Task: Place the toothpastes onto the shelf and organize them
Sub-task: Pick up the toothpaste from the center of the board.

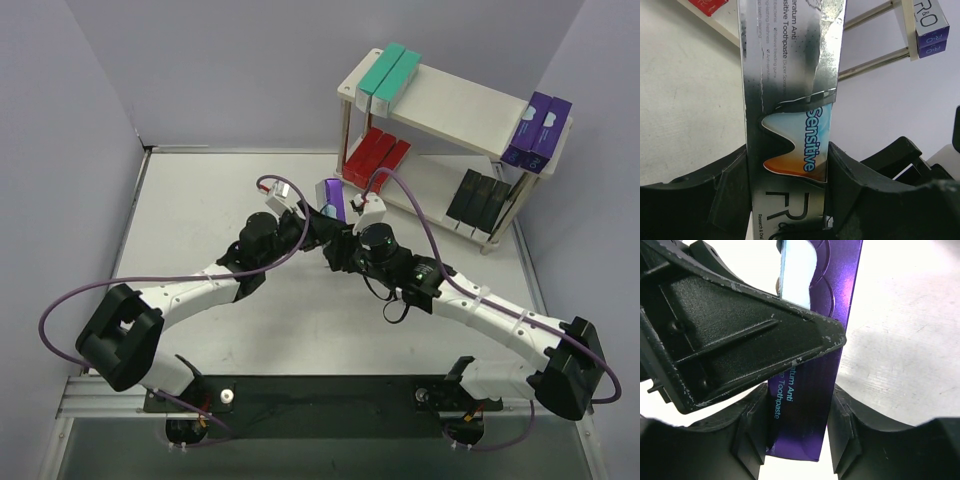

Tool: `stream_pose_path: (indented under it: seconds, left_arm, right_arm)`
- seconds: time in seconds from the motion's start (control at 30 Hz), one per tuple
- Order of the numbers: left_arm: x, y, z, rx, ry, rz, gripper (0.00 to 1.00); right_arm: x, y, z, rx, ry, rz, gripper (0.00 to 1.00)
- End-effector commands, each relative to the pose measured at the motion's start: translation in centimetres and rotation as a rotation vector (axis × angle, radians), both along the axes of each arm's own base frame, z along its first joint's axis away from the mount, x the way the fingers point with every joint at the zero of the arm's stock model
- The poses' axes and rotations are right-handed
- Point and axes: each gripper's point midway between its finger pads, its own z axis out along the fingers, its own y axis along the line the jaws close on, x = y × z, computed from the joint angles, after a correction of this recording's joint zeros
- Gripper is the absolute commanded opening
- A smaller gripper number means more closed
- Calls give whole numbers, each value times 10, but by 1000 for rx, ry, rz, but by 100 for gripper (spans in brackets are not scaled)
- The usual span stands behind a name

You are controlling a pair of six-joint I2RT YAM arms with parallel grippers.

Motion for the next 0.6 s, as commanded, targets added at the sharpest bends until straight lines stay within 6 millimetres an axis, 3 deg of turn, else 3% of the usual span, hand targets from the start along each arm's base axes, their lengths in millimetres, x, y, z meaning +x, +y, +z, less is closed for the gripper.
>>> stream_pose_path:
  seconds: [0.0,0.17,0.2,0.27,0.3,0.37,0.4,0.43,0.5,0.57]
  left_arm:
    - [-2,2,55,-100,-147,7,68]
    - [3,19,64,-39,-211,66,79]
    - [4,28,73,-26,-249,86,81]
    - [17,51,78,15,-266,160,83]
    - [18,65,90,35,-309,197,83]
    - [32,99,97,99,-328,307,84]
    - [30,116,111,138,-386,350,84]
    - [37,138,115,181,-402,434,85]
    - [33,166,124,302,-470,514,88]
    - [33,195,124,445,-511,611,90]
  right_arm:
    - [2,3,27,-2,-55,3,28]
    - [0,-2,49,-20,-70,6,22]
    - [-2,-5,49,-36,-61,7,21]
    - [-3,-7,67,-36,-76,9,21]
    - [-5,-12,65,-69,-62,8,20]
    - [-4,-20,76,-91,-70,-14,20]
    - [-4,-26,86,-115,-73,-23,20]
    - [-3,-31,93,-125,-78,-36,20]
    - [1,-45,112,-155,-97,-75,20]
    - [3,-60,118,-200,-87,-107,19]
